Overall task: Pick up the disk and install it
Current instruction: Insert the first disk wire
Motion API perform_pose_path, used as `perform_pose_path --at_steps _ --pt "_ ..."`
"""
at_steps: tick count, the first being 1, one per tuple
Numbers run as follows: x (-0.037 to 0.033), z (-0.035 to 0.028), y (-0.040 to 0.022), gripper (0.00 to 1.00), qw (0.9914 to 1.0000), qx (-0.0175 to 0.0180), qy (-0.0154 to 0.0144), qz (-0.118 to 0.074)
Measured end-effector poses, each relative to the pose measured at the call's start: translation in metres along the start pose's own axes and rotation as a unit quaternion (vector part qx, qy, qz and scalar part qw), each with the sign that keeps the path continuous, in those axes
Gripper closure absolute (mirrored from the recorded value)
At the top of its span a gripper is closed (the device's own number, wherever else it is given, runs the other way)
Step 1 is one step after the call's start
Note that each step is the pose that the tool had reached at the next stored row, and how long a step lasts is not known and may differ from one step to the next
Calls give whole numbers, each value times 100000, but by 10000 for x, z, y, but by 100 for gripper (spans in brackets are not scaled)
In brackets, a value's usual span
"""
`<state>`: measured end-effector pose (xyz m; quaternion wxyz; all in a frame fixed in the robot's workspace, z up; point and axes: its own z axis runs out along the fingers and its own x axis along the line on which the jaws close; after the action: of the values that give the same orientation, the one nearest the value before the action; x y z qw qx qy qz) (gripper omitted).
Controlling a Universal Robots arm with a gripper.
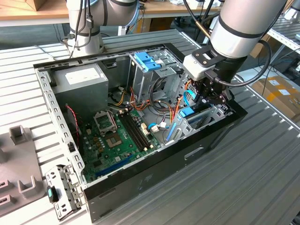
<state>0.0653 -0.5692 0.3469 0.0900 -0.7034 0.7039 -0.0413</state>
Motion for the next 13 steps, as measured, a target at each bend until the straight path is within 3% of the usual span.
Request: perform_pose_path --at_steps 13 --pt "2 35 6 84 100000 -19 -49 -262"
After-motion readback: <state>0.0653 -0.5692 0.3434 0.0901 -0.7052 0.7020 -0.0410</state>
